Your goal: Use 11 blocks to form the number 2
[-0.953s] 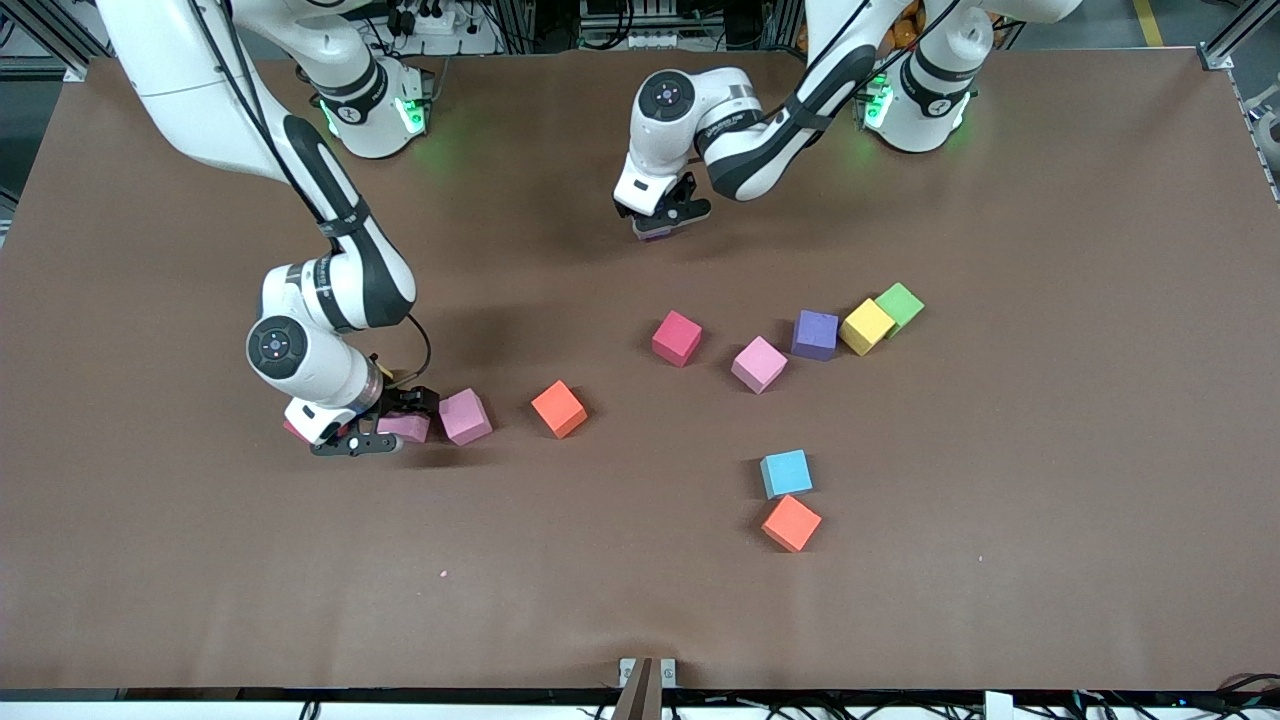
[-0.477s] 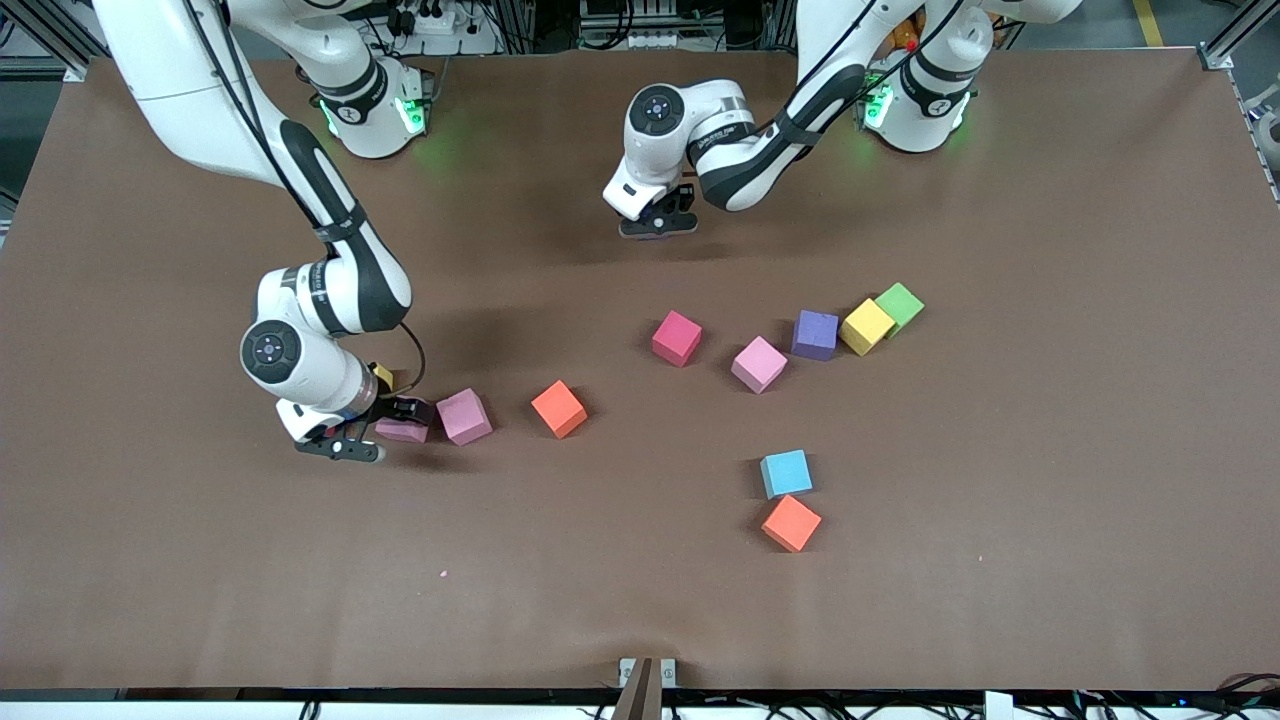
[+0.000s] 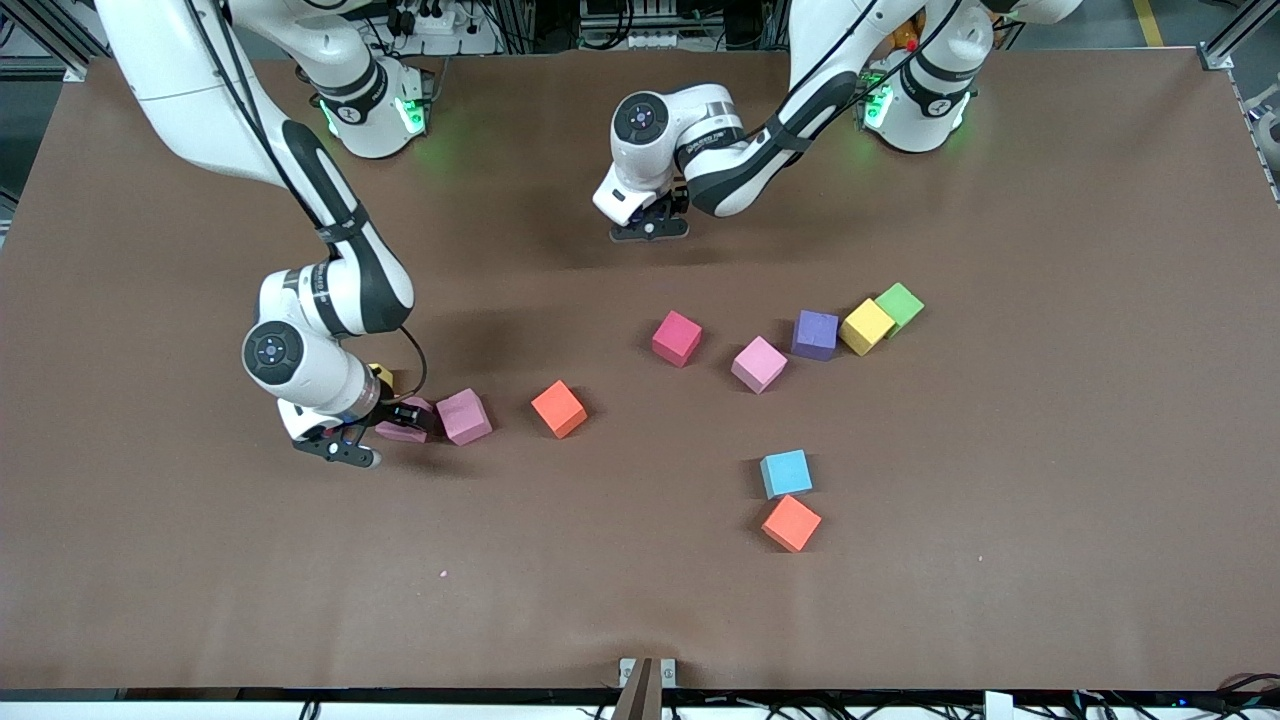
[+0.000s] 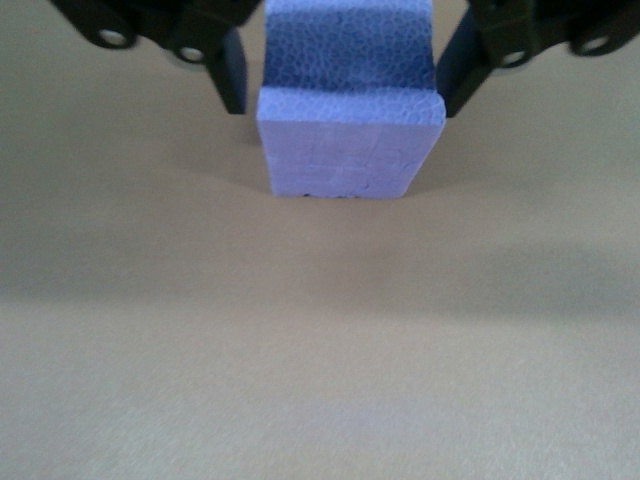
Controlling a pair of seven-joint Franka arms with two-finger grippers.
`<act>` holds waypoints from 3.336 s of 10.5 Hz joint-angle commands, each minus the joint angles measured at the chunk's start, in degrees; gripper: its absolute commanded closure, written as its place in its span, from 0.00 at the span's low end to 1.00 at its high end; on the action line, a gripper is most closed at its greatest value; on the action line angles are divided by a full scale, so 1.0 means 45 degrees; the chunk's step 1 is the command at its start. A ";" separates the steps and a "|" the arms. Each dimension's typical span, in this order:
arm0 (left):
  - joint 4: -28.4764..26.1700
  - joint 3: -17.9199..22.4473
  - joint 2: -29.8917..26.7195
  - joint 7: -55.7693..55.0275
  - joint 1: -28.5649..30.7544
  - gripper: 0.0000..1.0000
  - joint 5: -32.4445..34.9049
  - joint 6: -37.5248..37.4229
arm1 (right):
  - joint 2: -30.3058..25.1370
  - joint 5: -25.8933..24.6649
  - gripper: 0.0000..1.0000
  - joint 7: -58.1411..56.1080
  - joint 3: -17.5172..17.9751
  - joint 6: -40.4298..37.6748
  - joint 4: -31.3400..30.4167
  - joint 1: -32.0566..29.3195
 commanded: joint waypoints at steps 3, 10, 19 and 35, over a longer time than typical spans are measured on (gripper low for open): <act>0.1077 0.0071 -0.0249 -0.0078 0.0530 0.00 0.0337 -0.1924 | -0.0107 0.0170 0.73 -0.0463 0.0033 -0.0539 0.0294 0.0053; 0.4122 0.0889 0.0079 -0.1930 0.2116 0.00 0.0161 -0.3590 | -0.2548 0.0170 0.75 -0.5439 0.0092 -0.4520 0.0177 0.0675; 0.5024 0.2317 0.1993 -0.6580 0.1062 0.00 0.1331 -0.2458 | -0.3601 0.0053 0.76 -0.9206 0.0190 -0.5268 -0.0835 0.4055; 0.0046 0.2181 -0.1499 -1.3316 0.1335 0.95 0.1373 -0.2105 | -0.4624 0.0189 0.77 -1.8651 0.0268 -0.0310 -0.4765 0.7748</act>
